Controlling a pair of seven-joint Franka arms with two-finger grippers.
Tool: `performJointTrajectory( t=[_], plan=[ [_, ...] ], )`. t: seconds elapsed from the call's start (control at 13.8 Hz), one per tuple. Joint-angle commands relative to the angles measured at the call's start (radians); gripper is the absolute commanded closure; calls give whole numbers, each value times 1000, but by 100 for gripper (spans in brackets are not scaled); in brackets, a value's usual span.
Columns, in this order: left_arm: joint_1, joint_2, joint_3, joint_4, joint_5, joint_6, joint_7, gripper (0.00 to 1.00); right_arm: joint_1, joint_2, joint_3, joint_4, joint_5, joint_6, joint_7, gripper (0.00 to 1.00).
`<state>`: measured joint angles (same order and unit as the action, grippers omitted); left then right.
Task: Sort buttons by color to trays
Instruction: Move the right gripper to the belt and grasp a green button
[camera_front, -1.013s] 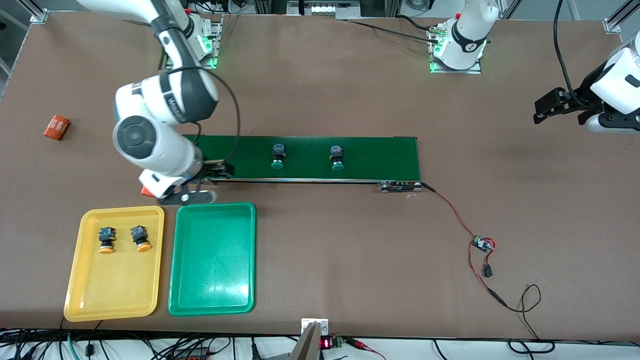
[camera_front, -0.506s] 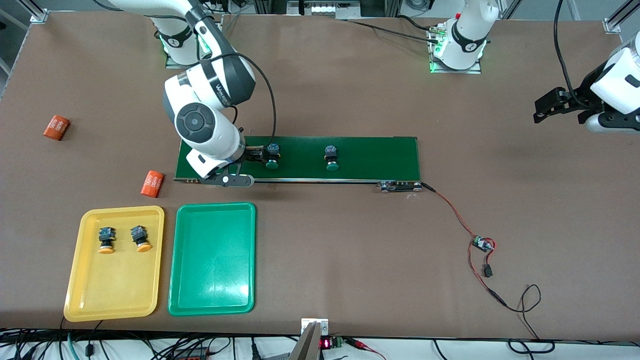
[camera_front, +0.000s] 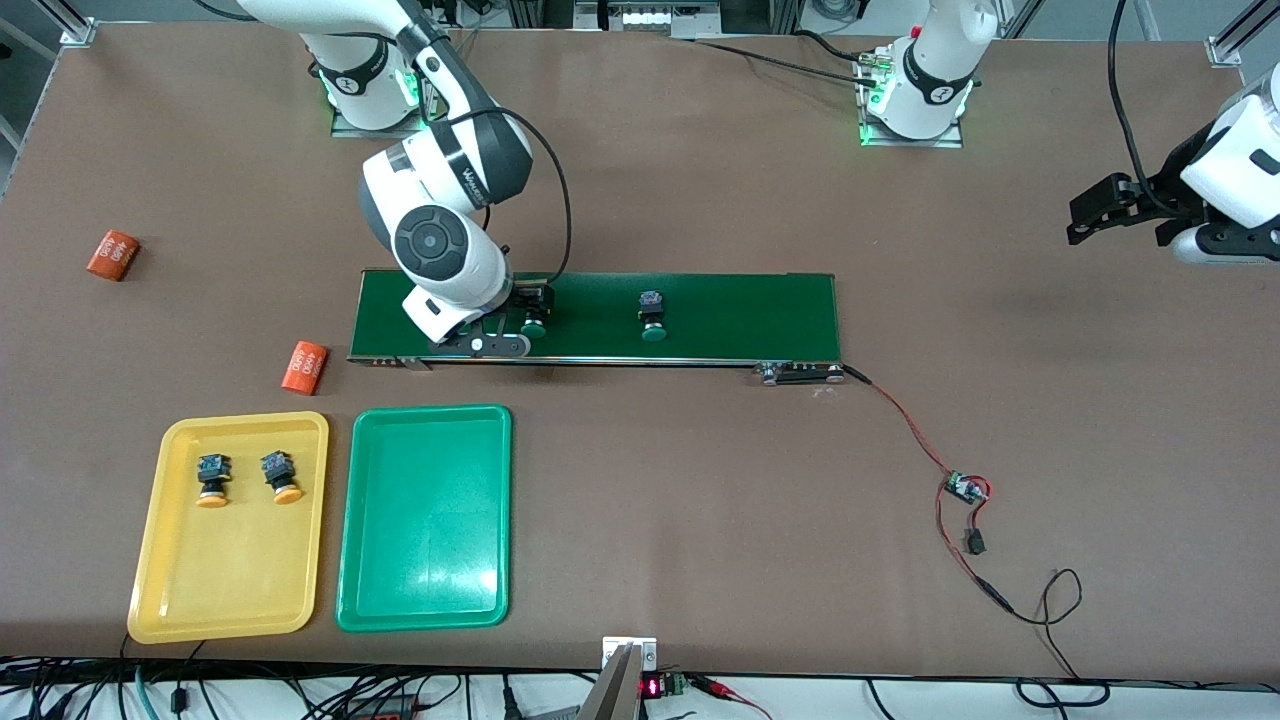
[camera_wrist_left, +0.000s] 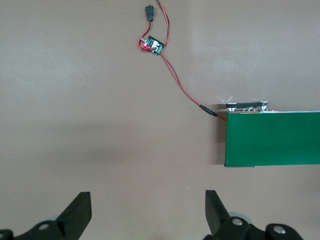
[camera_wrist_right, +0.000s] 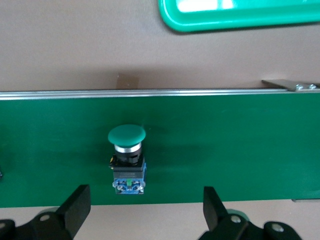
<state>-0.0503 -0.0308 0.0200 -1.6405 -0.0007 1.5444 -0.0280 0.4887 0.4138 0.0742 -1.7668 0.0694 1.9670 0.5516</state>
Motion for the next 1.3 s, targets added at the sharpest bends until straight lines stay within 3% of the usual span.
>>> performJointTrajectory(
  t=[0.0,0.72,0.8,0.94,1.23],
  plan=[
    [3,-4,-2,16,11,-24,23,0,2,-23,2,-71,1,67,19,0],
    [1,-4,-3,18,11,-24,22,0,2,20,1,-161,1,230,19,0],
    [1,-4,-3,18,11,-24,22,0,2,19,2,-163,1,230,19,22],
    [1,-4,-3,18,11,-24,22,0,2,19,1,-164,3,227,19,53],
    [1,-4,-3,18,11,-27,22,0,-4,19,1,-169,1,227,16,70]
  ],
)
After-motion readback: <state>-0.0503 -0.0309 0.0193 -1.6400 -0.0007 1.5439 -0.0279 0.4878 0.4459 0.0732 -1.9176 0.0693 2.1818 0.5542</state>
